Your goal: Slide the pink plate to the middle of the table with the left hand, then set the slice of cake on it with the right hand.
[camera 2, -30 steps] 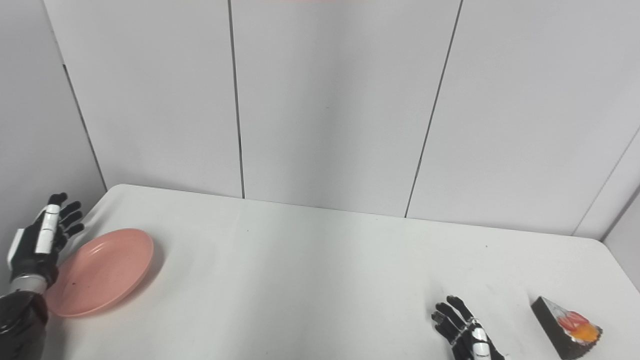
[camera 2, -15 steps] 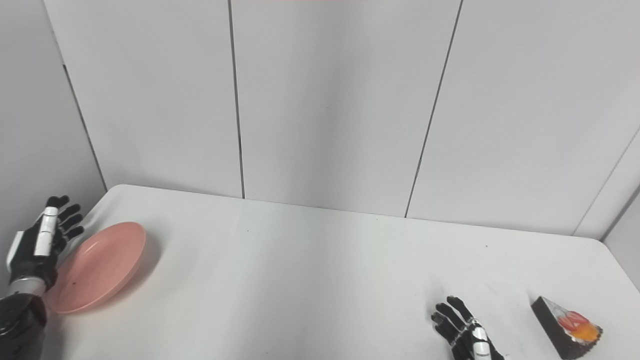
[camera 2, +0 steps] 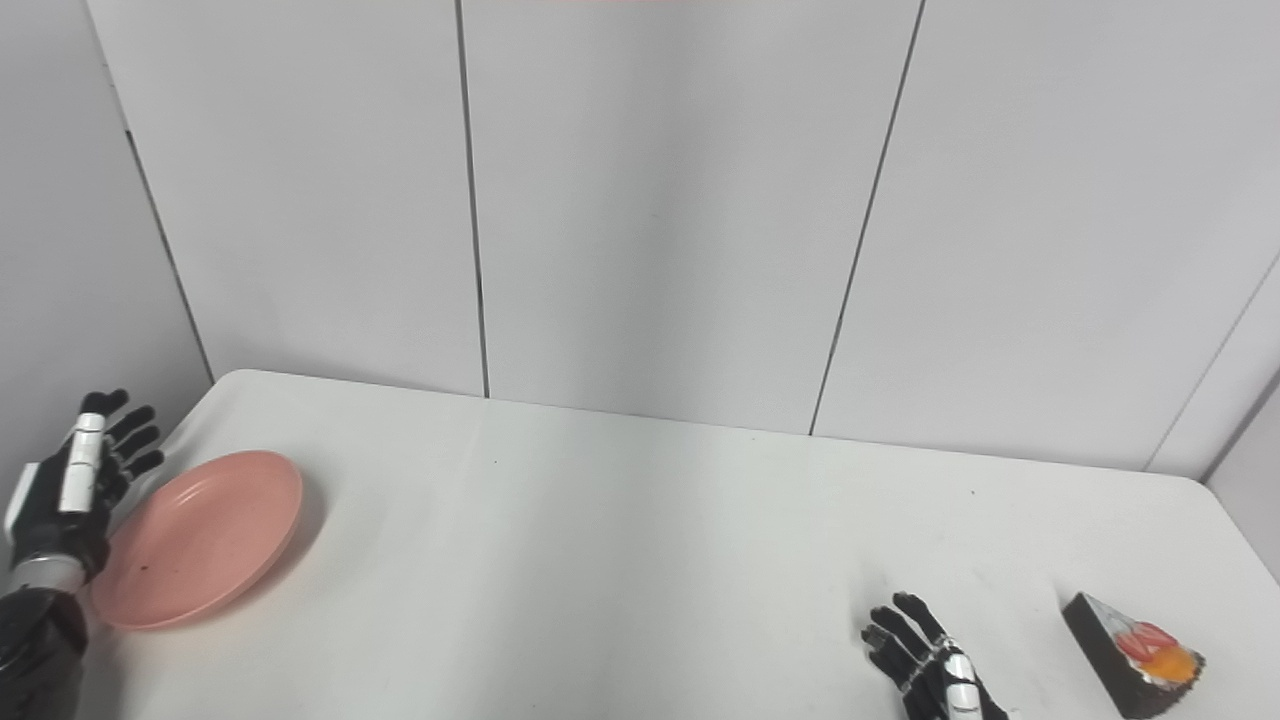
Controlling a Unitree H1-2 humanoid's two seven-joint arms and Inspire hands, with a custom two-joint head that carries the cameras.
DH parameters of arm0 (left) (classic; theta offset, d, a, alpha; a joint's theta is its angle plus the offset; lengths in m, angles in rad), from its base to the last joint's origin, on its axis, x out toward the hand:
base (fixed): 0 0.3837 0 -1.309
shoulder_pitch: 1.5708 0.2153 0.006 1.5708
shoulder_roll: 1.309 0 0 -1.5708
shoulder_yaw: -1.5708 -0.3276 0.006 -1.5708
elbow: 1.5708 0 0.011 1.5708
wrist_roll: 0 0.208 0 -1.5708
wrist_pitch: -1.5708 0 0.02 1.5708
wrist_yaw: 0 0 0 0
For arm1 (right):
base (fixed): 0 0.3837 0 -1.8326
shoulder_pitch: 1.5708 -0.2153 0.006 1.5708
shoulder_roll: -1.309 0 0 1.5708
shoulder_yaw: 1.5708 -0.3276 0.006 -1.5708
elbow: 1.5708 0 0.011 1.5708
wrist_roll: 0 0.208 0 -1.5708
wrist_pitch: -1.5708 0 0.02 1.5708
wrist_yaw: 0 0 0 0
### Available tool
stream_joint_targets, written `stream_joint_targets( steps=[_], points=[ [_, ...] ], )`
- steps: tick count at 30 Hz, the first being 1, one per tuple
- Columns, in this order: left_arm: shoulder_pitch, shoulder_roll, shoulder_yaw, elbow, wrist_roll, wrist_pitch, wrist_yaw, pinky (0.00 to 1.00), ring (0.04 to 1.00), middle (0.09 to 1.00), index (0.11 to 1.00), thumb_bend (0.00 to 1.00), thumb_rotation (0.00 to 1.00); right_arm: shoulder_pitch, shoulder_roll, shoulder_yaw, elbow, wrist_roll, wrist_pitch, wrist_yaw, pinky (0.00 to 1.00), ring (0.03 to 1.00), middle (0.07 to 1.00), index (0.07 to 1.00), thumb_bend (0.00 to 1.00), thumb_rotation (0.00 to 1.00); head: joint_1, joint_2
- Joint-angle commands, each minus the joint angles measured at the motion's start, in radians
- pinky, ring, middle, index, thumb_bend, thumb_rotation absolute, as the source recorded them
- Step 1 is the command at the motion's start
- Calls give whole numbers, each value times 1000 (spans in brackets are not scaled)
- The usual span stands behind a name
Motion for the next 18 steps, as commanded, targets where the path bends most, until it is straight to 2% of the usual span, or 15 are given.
stream_joint_targets(
  steps=[1,13,18],
  points=[
    [-24,34,10,-31,-9,-30,-11,775,845,844,875,843,883,9,6,0,11,-1,-17,2,836,787,789,812,688,908,1,0],
    [2,22,9,-62,-17,-15,-6,814,856,845,894,827,888,12,4,-4,-1,8,5,-2,841,790,788,808,682,902,5,3],
    [9,25,13,-65,-23,-19,-9,837,868,873,896,816,892,10,3,-4,4,6,1,-1,842,791,789,809,679,902,6,-2]
  ],
)
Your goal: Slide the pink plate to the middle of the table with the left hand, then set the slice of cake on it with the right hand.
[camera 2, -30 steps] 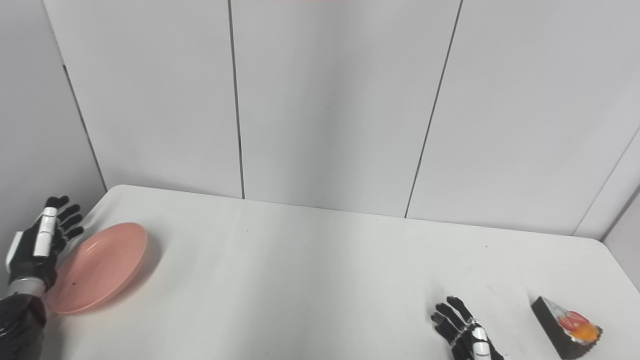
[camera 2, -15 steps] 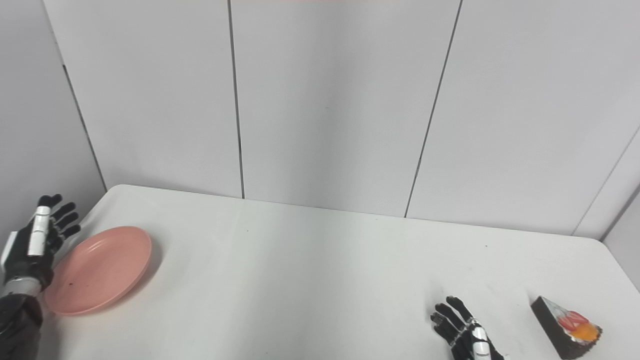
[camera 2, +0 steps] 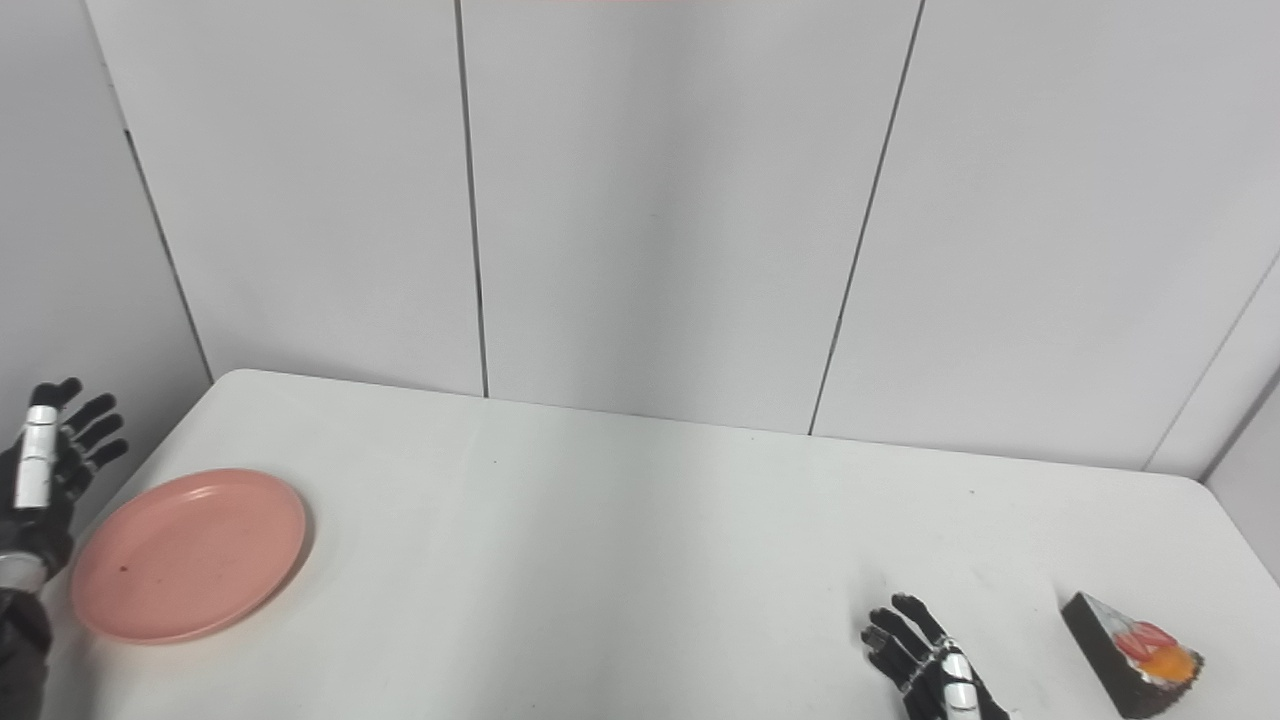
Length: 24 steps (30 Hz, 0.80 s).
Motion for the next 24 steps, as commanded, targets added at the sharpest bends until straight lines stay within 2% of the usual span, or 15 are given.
stream_joint_targets(
  steps=[1,7,12,18,24],
  points=[
    [-23,31,12,-34,-8,-25,-6,840,870,876,897,814,893,10,3,-3,6,5,-3,1,841,790,790,809,680,902,0,0],
    [-20,42,20,-49,-7,-24,-6,815,869,864,895,781,903,6,4,-1,16,1,-12,4,850,793,792,808,686,900,-2,-7],
    [-13,48,23,-60,6,-13,6,798,855,856,889,806,914,7,5,0,16,-3,-11,1,848,794,794,808,674,912,-4,-6],
    [-8,50,25,-1,7,-26,3,794,838,827,867,852,884,8,7,-1,18,0,-13,2,848,793,791,808,666,905,-8,-4],
    [5,32,18,32,11,-45,-1,816,839,828,855,828,867,7,7,-3,19,3,-10,1,839,785,787,806,670,897,-10,-2]
  ],
)
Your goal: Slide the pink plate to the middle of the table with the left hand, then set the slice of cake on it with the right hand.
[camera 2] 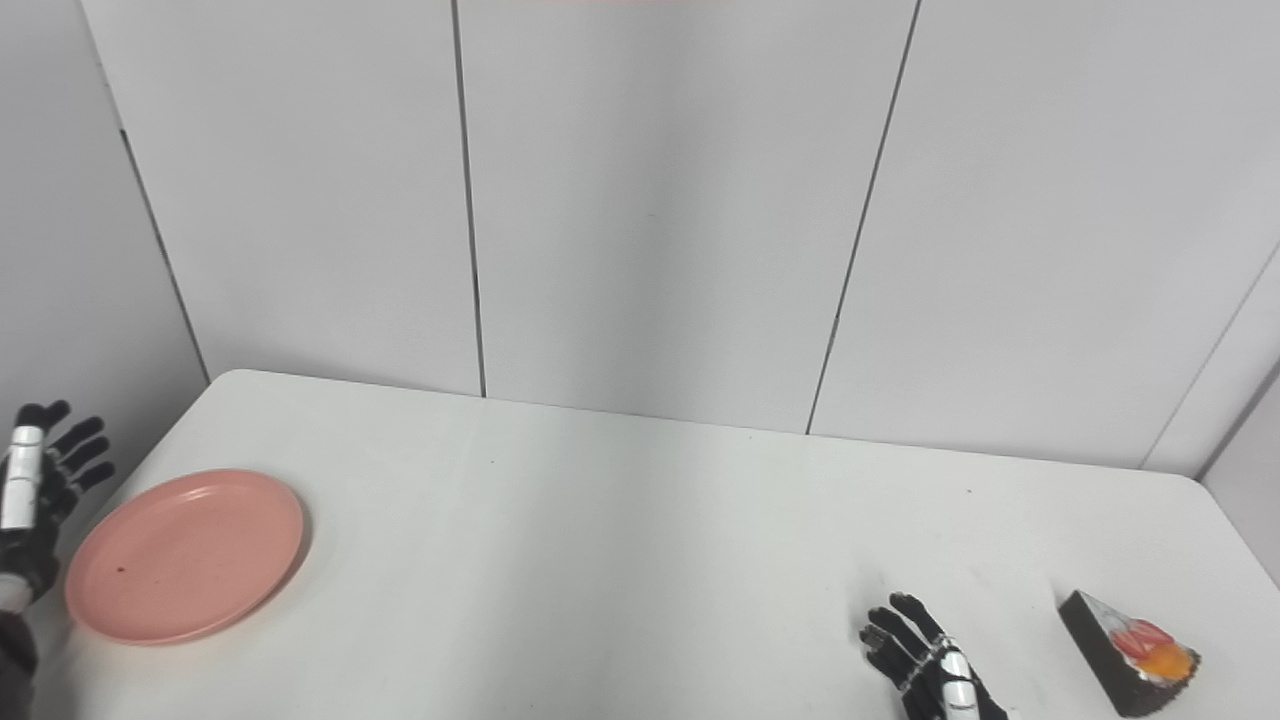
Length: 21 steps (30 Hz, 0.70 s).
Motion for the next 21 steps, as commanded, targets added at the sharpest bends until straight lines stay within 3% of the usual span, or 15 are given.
stream_joint_targets(
  steps=[1,12,21],
  points=[
    [-16,28,-4,-3,11,-52,-5,814,839,827,858,827,866,10,6,-3,15,6,-9,1,839,785,787,805,671,894,0,1],
    [4,-8,-24,-20,-1,-38,-22,789,839,823,854,896,808,13,-1,-6,7,5,-7,1,837,789,790,800,671,904,-3,15],
    [31,-52,-47,-143,-26,21,-40,809,862,845,875,824,851,18,6,-2,-5,-2,-4,-4,839,787,786,796,682,892,-8,19]
  ],
)
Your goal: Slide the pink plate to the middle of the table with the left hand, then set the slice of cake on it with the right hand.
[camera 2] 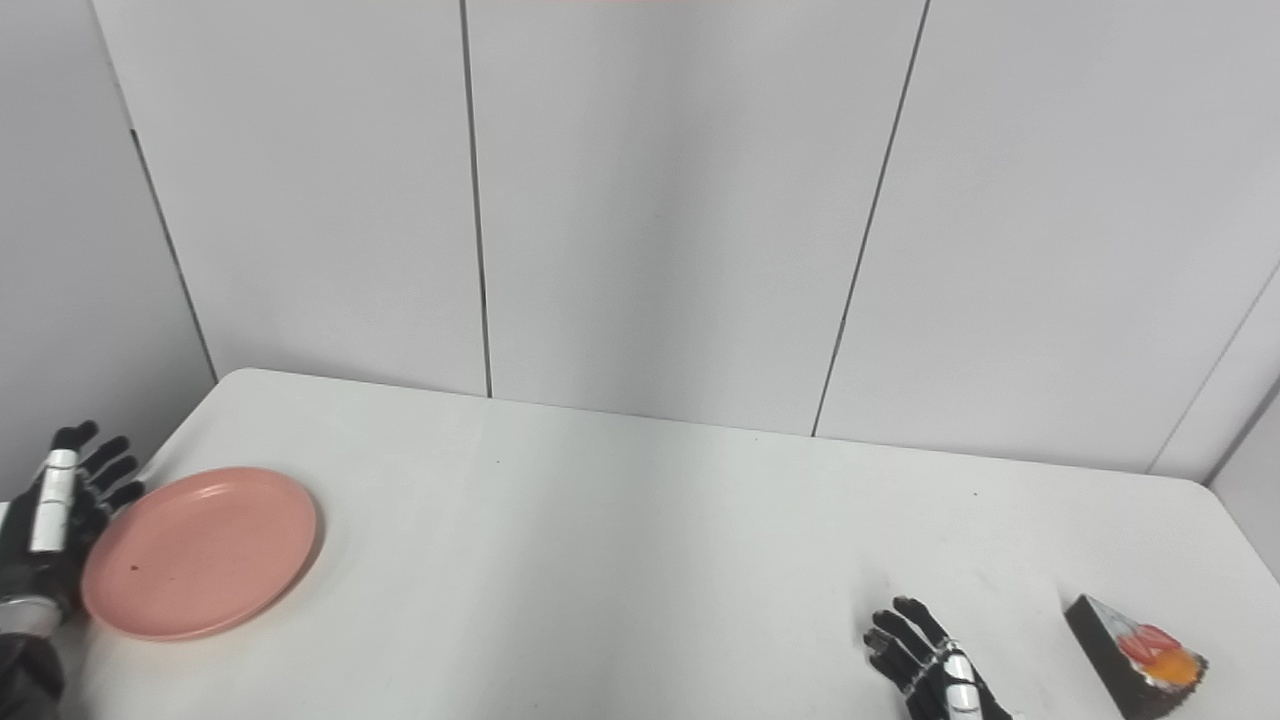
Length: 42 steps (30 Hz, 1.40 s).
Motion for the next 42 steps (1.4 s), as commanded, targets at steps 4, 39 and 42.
stream_joint_targets(
  steps=[4,39,42],
  points=[
    [-7,-4,-21,-82,-1,31,-25,793,846,834,884,825,853,14,8,4,3,-14,-15,-4,830,785,787,797,696,904,0,-1],
    [-57,-106,-148,-109,76,94,-23,726,814,824,865,827,857,25,14,20,-30,-27,-5,-8,820,775,783,788,669,910,-28,23],
    [-64,-126,-155,-127,74,116,-12,717,801,818,862,811,858,26,15,23,-34,-34,-7,-10,819,775,782,786,666,909,-35,25]
  ],
)
